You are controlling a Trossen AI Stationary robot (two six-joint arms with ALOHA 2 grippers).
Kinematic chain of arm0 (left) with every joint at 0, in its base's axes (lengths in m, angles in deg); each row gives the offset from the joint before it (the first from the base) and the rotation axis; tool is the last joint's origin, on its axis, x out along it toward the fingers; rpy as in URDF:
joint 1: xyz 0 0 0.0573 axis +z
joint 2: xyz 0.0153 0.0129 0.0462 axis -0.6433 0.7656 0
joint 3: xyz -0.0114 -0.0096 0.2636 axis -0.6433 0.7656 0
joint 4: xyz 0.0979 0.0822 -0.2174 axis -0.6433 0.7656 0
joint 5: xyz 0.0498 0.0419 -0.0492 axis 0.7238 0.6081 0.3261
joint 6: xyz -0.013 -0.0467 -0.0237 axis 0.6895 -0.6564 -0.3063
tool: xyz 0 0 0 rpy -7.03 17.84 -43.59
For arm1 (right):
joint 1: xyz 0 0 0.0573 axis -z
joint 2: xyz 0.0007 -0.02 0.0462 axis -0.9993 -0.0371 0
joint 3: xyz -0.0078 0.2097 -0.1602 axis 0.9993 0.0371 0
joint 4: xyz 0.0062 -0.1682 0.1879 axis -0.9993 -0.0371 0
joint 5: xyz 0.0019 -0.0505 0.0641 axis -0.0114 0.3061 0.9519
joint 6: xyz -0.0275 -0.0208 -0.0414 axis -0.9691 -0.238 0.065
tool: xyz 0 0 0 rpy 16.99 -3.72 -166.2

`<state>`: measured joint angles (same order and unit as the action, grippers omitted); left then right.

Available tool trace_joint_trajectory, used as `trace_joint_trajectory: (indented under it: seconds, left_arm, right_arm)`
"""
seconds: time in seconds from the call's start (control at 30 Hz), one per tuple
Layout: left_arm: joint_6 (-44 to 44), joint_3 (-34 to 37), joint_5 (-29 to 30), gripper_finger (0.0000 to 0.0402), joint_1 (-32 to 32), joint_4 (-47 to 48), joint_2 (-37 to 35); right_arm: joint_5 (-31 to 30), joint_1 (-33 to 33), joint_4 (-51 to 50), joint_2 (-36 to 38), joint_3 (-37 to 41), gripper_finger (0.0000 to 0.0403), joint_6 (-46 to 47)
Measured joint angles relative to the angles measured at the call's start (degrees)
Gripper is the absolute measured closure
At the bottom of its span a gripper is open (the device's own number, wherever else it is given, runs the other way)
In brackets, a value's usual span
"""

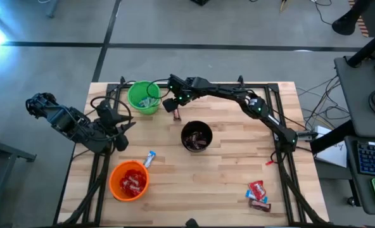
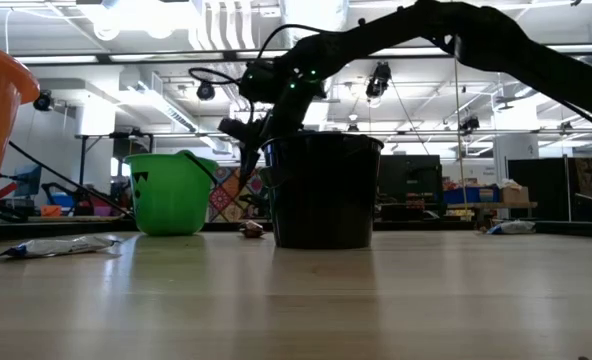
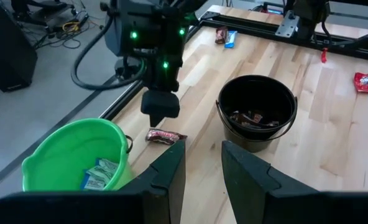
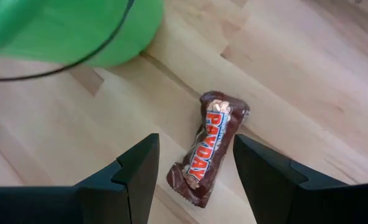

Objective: Sort candy
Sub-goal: Put the top left brown chocolate into the black bucket

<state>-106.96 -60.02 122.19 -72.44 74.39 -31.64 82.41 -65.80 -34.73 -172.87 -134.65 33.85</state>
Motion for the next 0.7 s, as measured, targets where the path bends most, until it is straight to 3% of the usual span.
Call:
trace_joint_trajectory:
  seconds: [0.7]
  left_arm:
    - [0.0,0.0,-0.2,0.0315,0.0,0.0,0.1]
  right_arm:
    - [-0.1,-0.7,0.2,-2.0,1.8,0.0204,0.6]
